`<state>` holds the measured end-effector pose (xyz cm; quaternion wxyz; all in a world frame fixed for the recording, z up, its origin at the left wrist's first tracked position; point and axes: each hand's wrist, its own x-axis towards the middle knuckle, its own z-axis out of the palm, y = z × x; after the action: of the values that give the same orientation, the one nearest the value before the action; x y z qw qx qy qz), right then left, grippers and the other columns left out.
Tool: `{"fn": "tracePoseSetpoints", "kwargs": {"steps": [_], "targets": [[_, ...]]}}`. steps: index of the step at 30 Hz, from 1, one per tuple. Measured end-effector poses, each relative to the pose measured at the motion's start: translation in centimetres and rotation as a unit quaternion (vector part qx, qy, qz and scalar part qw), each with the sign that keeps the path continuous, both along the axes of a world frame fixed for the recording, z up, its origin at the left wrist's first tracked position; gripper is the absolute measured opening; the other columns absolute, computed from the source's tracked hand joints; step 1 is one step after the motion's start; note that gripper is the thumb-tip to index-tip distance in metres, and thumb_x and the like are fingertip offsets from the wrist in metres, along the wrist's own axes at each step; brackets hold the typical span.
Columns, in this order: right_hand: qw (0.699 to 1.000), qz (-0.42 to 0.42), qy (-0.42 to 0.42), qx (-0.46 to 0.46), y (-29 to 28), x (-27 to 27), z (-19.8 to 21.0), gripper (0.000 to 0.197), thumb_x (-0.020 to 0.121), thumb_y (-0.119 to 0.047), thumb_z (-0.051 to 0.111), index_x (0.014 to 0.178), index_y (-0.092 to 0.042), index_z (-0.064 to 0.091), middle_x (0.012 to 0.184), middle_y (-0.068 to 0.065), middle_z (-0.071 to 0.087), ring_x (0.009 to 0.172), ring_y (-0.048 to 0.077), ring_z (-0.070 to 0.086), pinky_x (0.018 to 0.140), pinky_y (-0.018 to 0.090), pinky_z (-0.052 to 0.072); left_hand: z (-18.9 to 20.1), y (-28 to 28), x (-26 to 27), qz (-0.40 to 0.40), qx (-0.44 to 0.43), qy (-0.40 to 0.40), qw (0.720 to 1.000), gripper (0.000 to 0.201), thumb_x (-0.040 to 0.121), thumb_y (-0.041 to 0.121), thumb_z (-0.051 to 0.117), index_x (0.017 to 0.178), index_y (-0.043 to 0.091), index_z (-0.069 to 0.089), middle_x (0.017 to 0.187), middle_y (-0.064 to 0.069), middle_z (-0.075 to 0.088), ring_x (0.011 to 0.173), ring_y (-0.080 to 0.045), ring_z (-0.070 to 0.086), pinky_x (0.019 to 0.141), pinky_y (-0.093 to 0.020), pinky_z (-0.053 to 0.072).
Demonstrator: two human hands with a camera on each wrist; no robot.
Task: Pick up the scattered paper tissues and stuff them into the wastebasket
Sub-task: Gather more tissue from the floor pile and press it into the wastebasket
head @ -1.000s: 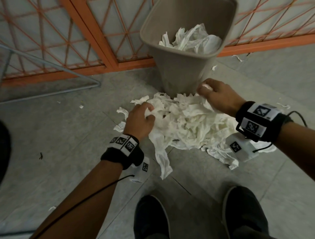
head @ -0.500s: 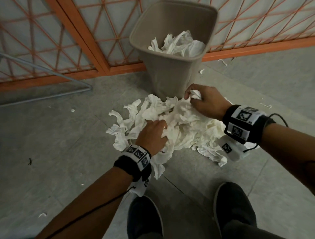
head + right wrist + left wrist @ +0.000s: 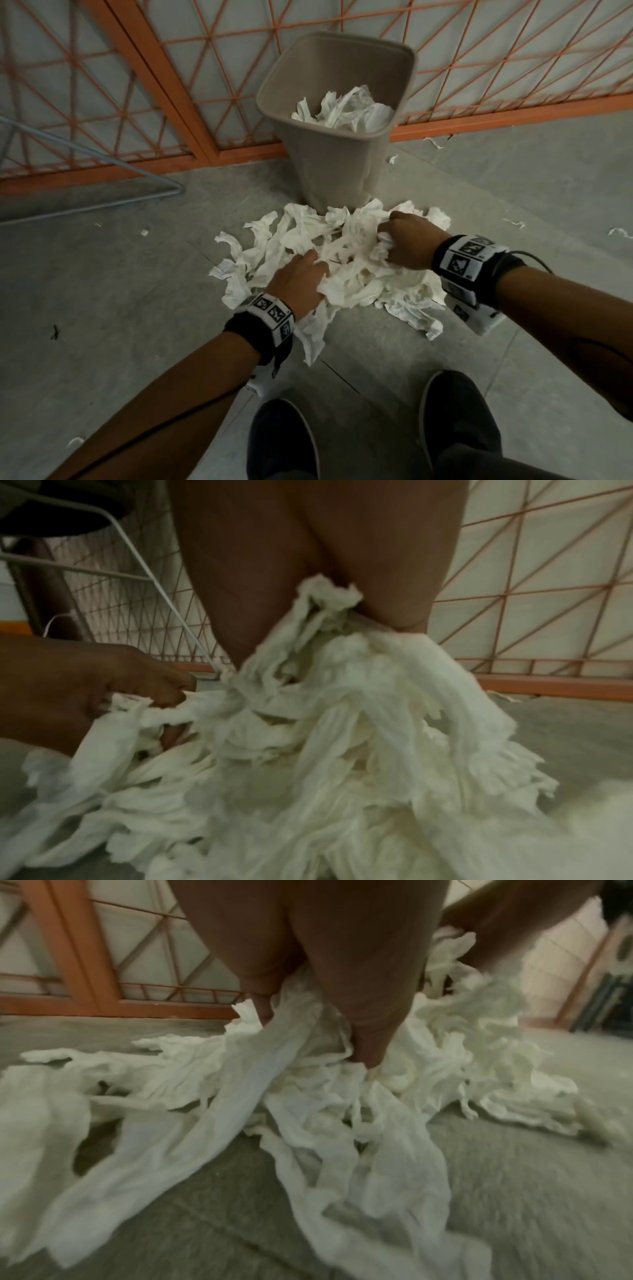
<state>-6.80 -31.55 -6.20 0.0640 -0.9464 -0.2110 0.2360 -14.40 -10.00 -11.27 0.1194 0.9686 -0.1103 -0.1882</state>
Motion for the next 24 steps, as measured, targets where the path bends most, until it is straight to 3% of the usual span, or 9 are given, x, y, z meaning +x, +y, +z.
{"fn": "tracePoseSetpoints", "kwargs": {"steps": [2,5,9,12,14,17,19,21,24], "targets": [[0.999,-0.03,0.006,0.022,-0.3,0.0,0.0,0.007,0.08,-0.024,0.057,0.085,-0.021,0.053,0.099,0.013,0.058,0.101,0.034,0.058,0.077,0.033,0.043,1.1,0.4,0.3,0.046,-0.066,-0.031,0.996,0.036,0.079,0.025,0.066,0.113,0.019,0.055,0.123,-0.001,0.045,0.106,-0.025,0.055,0.083,-0.034,0.047],[0.994,-0.087,0.014,0.071,-0.5,0.6,1.0,0.028,0.088,-0.028,0.051,0.109,-0.011,0.054,0.111,0.018,0.064,0.107,0.036,0.057,0.079,0.033,0.04,3.8,0.4,0.8,0.095,-0.14,-0.083,0.982,0.033,0.077,0.021,0.068,0.106,0.018,0.054,0.107,0.005,0.051,0.092,-0.021,0.057,0.076,-0.027,0.042],[0.965,-0.098,0.075,0.23,0.3,1.5,4.8,0.005,0.088,-0.026,0.051,0.085,-0.023,0.053,0.092,0.0,0.063,0.092,0.025,0.059,0.077,0.028,0.036,8.4,0.0,1.8,0.128,-0.269,-0.143,0.944,0.034,0.079,0.011,0.065,0.108,0.025,0.056,0.097,0.011,0.061,0.089,-0.014,0.06,0.079,-0.026,0.047],[0.915,-0.112,0.11,0.371,1.7,1.6,8.9,0.019,0.084,-0.019,0.053,0.069,-0.03,0.053,0.067,-0.021,0.061,0.068,-0.003,0.055,0.071,0.022,0.039,12.4,-0.9,2.7,0.096,-0.344,-0.18,0.916,0.026,0.086,0.013,0.062,0.109,0.025,0.059,0.104,0.004,0.068,0.094,-0.015,0.065,0.085,-0.032,0.052],[0.89,-0.114,0.1,0.43,2.5,2.0,12.0,0.015,0.084,-0.019,0.052,0.069,-0.02,0.056,0.064,-0.017,0.062,0.064,-0.003,0.053,0.068,0.026,0.043,15.4,-1.8,3.5,0.087,-0.387,-0.189,0.898,0.012,0.094,0.023,0.056,0.105,0.02,0.06,0.099,-0.001,0.067,0.09,-0.015,0.064,0.08,-0.031,0.052],[0.872,-0.113,0.06,0.473,3.6,3.6,16.2,0.03,0.08,-0.036,0.047,0.08,-0.01,0.061,0.083,0.008,0.065,0.079,0.016,0.057,0.078,0.048,0.048,19.8,-2.5,5.3,0.065,-0.416,-0.193,0.887,0.017,0.089,0.026,0.057,0.106,0.023,0.057,0.099,0.0,0.066,0.091,-0.014,0.064,0.079,-0.029,0.051],[0.84,-0.151,0.064,0.517,4.3,5.3,18.5,0.034,0.076,-0.048,0.044,0.076,-0.02,0.063,0.089,0.005,0.068,0.088,0.024,0.064,0.083,0.044,0.048,22.3,-2.6,7.1,0.058,-0.428,-0.202,0.879,0.03,0.08,0.025,0.061,0.108,0.031,0.054,0.102,0.002,0.065,0.094,-0.01,0.063,0.082,-0.027,0.05],[0.806,-0.139,0.08,0.57,5.0,6.9,20.4,0.038,0.083,-0.05,0.038,0.079,-0.017,0.056,0.089,0.012,0.061,0.086,0.027,0.059,0.081,0.039,0.047,24.3,-2.7,9.4,0.049,-0.415,-0.234,0.878,0.045,0.074,0.028,0.061,0.118,0.025,0.051,0.111,-0.005,0.062,0.098,-0.015,0.062,0.084,-0.031,0.051],[0.741,-0.128,0.074,0.655,5.7,8.9,22.2,0.041,0.102,-0.031,0.028,0.07,-0.014,0.047,0.067,0.001,0.057,0.066,0.009,0.058,0.066,0.023,0.048,26.2,-2.6,13.1,0.038,-0.371,-0.297,0.879,0.051,0.074,0.031,0.064,0.121,0.015,0.05,0.113,-0.012,0.06,0.099,-0.022,0.062,0.085,-0.044,0.052]]}}
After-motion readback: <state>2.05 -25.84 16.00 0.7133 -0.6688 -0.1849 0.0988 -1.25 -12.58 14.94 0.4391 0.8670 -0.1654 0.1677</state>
